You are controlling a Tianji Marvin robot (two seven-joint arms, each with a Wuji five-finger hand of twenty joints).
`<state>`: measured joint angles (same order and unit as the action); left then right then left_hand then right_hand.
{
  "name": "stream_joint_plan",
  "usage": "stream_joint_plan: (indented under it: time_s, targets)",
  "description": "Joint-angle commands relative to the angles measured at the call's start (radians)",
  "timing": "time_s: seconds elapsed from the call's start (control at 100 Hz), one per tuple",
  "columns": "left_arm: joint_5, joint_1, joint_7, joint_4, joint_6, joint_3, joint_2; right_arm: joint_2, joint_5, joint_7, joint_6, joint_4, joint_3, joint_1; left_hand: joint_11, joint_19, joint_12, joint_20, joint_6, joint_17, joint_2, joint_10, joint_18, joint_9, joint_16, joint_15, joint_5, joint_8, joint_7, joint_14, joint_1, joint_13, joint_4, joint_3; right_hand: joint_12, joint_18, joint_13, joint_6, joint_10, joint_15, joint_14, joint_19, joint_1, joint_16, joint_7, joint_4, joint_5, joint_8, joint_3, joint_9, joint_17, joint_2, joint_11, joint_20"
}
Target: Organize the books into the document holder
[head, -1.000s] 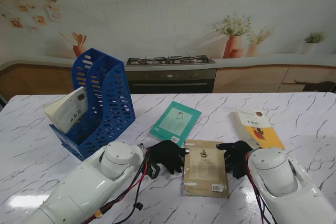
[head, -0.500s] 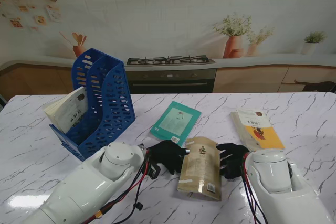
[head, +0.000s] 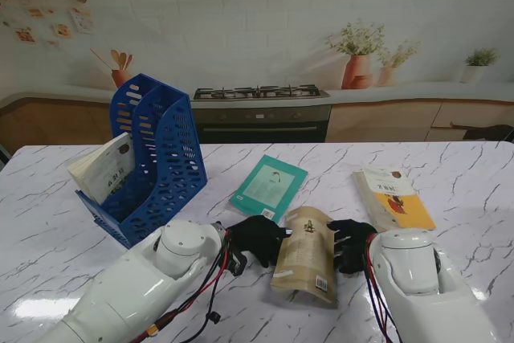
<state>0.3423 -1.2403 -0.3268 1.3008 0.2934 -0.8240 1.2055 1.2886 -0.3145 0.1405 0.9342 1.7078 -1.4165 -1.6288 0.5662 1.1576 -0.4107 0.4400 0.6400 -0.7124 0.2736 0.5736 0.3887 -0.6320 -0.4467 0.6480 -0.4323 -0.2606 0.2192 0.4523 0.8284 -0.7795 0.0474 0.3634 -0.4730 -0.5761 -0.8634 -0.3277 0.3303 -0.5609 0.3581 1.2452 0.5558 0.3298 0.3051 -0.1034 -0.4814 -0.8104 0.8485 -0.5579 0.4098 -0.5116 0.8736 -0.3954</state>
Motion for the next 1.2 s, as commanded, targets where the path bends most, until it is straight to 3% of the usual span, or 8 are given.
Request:
stream_joint_plan:
  time_s: [0.0, 0.12, 0.23, 0.32, 0.37, 0.47, 0.97, 1.19]
  targets:
    - [0.001, -0.033, -0.014, -0.029, -0.016, 0.021, 0.016, 0.028, -0.019, 0.003, 0.016, -0.017, 0.014, -0.020, -0.086, 0.081, 0.048, 0.023, -0.075, 0.077, -0.010, -0.094, 0.042, 0.054, -0.012, 0.027, 0.009, -0.006, 0.037, 0.015, 0.017, -0.041, -0.026, 0.006, -0.044, -0.023, 0.027, 0.014, -0.017, 0.009, -0.197, 0.006, -0.001, 0.022, -0.002, -0.011, 0.018, -0.015, -0.007, 0.061, 0.006, 0.003, -0.039, -0.027]
    - [0.001, -0.038, -0.009, -0.027, -0.021, 0.018, 0.016, 0.035, -0.015, 0.022, 0.017, -0.018, 0.014, -0.018, -0.082, 0.082, 0.046, 0.028, -0.083, 0.088, -0.010, -0.106, 0.061, 0.060, -0.017, 0.014, 0.021, -0.006, 0.046, 0.072, 0.019, 0.005, -0.026, 0.006, -0.135, 0.010, 0.009, 0.033, -0.036, -0.103, -0.226, 0.067, 0.017, 0.078, 0.025, -0.010, 0.030, -0.047, 0.006, 0.068, 0.069, 0.004, 0.042, -0.064]
    - [0.002, -0.039, -0.009, -0.027, -0.026, 0.016, 0.015, 0.039, -0.007, 0.030, 0.022, -0.019, 0.015, -0.017, -0.085, 0.093, 0.048, 0.038, -0.087, 0.087, -0.012, -0.105, 0.033, 0.067, -0.025, 0.039, 0.031, -0.004, 0.055, -0.006, 0.020, -0.014, -0.027, 0.005, -0.214, 0.063, 0.003, 0.064, -0.064, -0.259, -0.277, 0.132, 0.052, 0.153, 0.083, -0.007, 0.035, -0.092, 0.032, 0.070, 0.145, 0.004, 0.114, -0.131]
    - [0.003, -0.040, -0.009, -0.027, -0.032, 0.015, 0.016, 0.041, -0.004, 0.036, 0.024, -0.017, 0.014, -0.017, -0.086, 0.089, 0.049, 0.038, -0.090, 0.091, -0.015, -0.109, 0.051, 0.071, -0.020, 0.026, 0.034, -0.001, 0.058, 0.030, 0.022, -0.011, -0.027, 0.002, -0.248, 0.113, -0.046, 0.124, -0.111, -0.370, -0.317, 0.196, 0.165, 0.198, 0.164, -0.055, -0.009, -0.126, 0.037, -0.002, 0.235, 0.043, 0.150, -0.182]
    - [0.006, -0.040, -0.010, -0.028, -0.036, 0.015, 0.016, 0.039, 0.005, 0.033, 0.021, -0.018, 0.017, -0.016, -0.087, 0.090, 0.049, 0.040, -0.089, 0.094, -0.016, -0.108, 0.046, 0.072, -0.023, 0.026, 0.036, 0.000, 0.058, 0.025, 0.024, -0.006, -0.027, -0.002, -0.265, 0.165, -0.102, 0.189, -0.141, -0.405, -0.340, 0.230, 0.300, 0.204, 0.410, -0.134, 0.021, -0.011, 0.044, -0.086, 0.305, 0.056, 0.144, -0.197]
    - [0.007, -0.043, -0.010, -0.024, -0.048, 0.013, 0.015, 0.030, 0.023, 0.033, -0.008, -0.019, 0.027, -0.019, -0.087, 0.088, 0.049, 0.043, -0.096, 0.101, -0.017, -0.112, 0.060, 0.072, -0.022, 0.020, 0.037, 0.002, 0.060, 0.035, 0.025, -0.003, -0.028, -0.007, -0.256, 0.208, -0.182, 0.312, -0.192, -0.438, -0.353, 0.271, 0.400, 0.213, 0.638, -0.128, -0.057, -0.025, 0.106, -0.184, 0.394, 0.141, 0.156, -0.197]
    - [-0.122, -0.137, 0.055, 0.181, -0.108, -0.102, -0.034, -0.065, 0.162, -0.094, -0.246, 0.069, 0.045, -0.064, -0.105, 0.075, 0.036, 0.100, -0.246, 0.214, -0.015, -0.175, 0.090, 0.062, -0.045, -0.034, 0.014, -0.043, 0.134, -0.028, 0.031, 0.090, -0.027, -0.076, -0.368, 0.294, -0.307, 0.450, -0.225, -0.752, -0.438, 0.465, 0.444, 0.320, 0.833, -0.141, -0.236, -0.296, 0.262, -0.293, 0.512, 0.165, 0.204, -0.251]
    - [-0.231, -0.182, 0.096, 0.274, -0.140, -0.176, -0.054, -0.103, 0.186, -0.187, -0.357, 0.108, 0.039, -0.069, -0.159, -0.014, 0.018, 0.133, -0.308, 0.425, -0.004, -0.229, 0.109, 0.140, -0.051, -0.127, 0.021, -0.064, 0.151, -0.037, 0.026, 0.252, -0.027, -0.118, -0.437, 0.282, -0.281, 0.482, -0.237, -0.813, -0.448, 0.473, 0.460, 0.342, 0.883, -0.146, -0.263, -0.359, 0.250, -0.281, 0.469, 0.187, 0.212, -0.288]
